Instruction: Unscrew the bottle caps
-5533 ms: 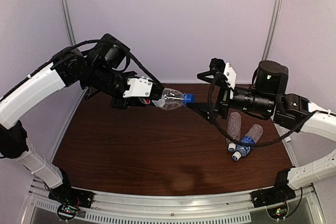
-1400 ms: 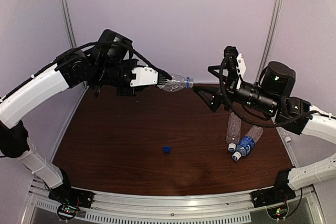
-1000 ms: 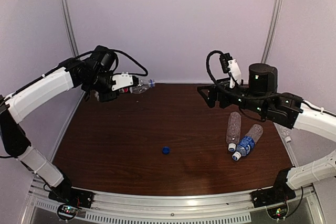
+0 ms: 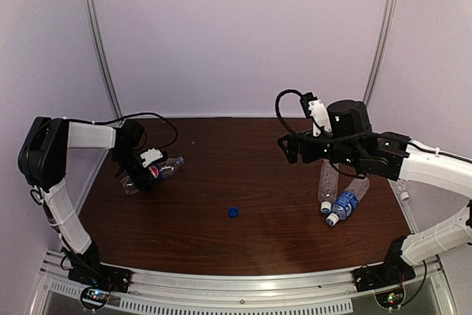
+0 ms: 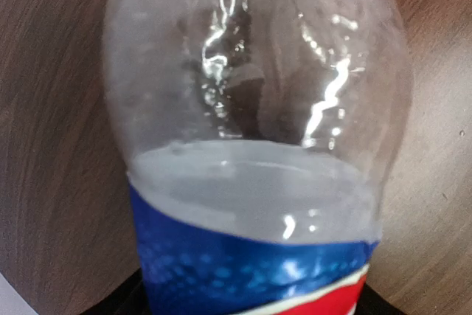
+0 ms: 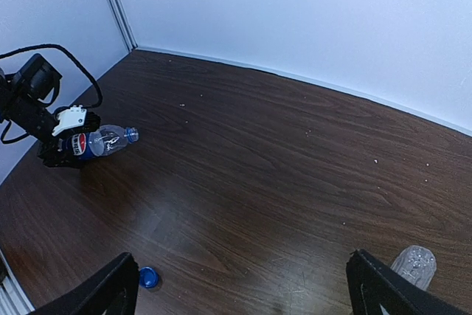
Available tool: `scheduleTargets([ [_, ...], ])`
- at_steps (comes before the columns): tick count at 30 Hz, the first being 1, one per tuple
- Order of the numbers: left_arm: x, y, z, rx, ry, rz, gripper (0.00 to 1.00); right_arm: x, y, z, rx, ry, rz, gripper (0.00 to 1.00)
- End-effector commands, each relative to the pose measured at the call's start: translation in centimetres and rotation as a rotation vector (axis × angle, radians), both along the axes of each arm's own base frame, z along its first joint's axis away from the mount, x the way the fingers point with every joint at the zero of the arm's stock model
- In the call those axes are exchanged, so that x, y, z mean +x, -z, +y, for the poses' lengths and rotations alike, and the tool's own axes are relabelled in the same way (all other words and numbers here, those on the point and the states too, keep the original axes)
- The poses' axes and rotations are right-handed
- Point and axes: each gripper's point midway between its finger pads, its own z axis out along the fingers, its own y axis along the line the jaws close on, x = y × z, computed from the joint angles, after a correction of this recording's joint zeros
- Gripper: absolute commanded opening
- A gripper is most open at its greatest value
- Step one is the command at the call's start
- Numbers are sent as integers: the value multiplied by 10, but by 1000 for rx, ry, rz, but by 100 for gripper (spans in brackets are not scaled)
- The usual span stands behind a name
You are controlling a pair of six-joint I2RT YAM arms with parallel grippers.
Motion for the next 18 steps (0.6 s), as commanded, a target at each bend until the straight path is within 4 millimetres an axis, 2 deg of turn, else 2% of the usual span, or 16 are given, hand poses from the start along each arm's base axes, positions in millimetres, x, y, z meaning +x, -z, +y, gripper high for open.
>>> scheduleTargets([
  [1,-7,10,-6,-44,-2,38,78,3,-4,-6,-3,36,-6,100],
  [7,-2,-2,-8,-54,2,22,92,4,-1,-7,-7,45,1,100],
  [10,2,-11,-10,-62,9,6,97,7,3,-16,-22,90,16,100],
  [14,7,-28,-14,-79,22,-20,97,18,22,-47,-57,228,95,100],
  [18,9,-55,-23,-130,41,-53,97,26,51,-99,-136,422,197,100],
])
